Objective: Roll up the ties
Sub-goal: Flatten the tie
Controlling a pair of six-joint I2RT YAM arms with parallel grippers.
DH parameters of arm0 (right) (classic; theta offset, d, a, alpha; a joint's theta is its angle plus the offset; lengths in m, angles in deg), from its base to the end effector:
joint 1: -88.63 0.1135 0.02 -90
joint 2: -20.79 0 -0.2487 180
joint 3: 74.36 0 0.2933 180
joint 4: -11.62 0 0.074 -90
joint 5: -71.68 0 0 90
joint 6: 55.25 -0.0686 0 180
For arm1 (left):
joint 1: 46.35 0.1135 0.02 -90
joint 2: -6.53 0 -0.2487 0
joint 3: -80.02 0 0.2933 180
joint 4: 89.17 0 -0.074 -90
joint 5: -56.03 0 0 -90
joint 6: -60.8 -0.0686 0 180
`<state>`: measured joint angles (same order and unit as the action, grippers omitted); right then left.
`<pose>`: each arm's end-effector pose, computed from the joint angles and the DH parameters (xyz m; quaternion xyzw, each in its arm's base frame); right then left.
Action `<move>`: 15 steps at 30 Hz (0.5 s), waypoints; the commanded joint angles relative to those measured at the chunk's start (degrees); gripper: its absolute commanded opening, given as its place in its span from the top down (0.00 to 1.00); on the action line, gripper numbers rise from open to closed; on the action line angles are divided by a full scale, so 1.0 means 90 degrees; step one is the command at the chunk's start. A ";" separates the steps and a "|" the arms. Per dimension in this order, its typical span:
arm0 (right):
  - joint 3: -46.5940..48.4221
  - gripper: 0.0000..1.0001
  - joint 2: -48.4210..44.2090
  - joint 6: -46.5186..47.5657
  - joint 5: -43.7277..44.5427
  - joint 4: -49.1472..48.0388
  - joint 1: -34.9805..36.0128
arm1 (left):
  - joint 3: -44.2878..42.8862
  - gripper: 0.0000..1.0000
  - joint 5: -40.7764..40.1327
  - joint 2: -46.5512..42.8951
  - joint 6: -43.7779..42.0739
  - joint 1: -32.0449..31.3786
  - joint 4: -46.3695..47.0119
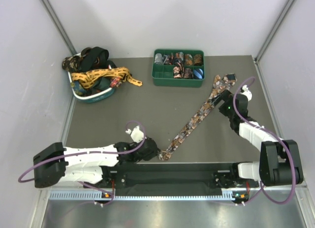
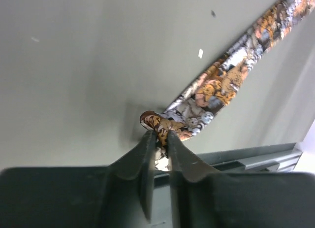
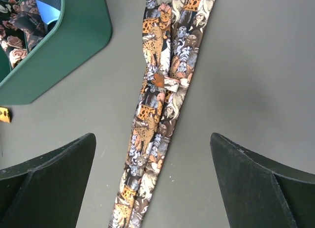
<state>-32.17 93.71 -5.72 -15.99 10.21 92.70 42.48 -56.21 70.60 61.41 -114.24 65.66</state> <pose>0.3227 0.0202 0.1316 0.2793 0.8165 0.1752 0.4740 0.1215 -0.2301 0.0983 -0.2446 0.8963 -0.2823 0.2390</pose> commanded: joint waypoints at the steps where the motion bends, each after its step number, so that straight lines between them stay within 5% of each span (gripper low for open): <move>1: 0.0060 0.01 -0.0125 0.0160 0.0161 -0.0114 0.0142 | -0.0460 0.88 -0.0613 0.0214 -0.0114 -0.0287 -0.0320; 4: 0.0342 0.02 0.0070 0.0345 0.0365 0.0226 0.0357 | -0.0880 1.00 -0.0955 0.0419 -0.0475 -0.0657 -0.0954; 12: 0.0851 0.02 0.0793 0.0453 0.0435 0.0618 0.0670 | -0.1827 1.00 -0.0703 0.1356 -0.2116 -0.1186 -0.1444; 15: 0.0861 0.02 0.0803 0.0463 0.0435 0.0628 0.0670 | -0.2227 0.53 -0.0906 0.1718 -0.2655 -0.1488 -0.1980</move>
<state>-26.81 100.92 -2.75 -13.39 15.61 97.99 26.42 -62.31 84.50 44.71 -125.61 53.73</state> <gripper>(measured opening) 0.983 0.390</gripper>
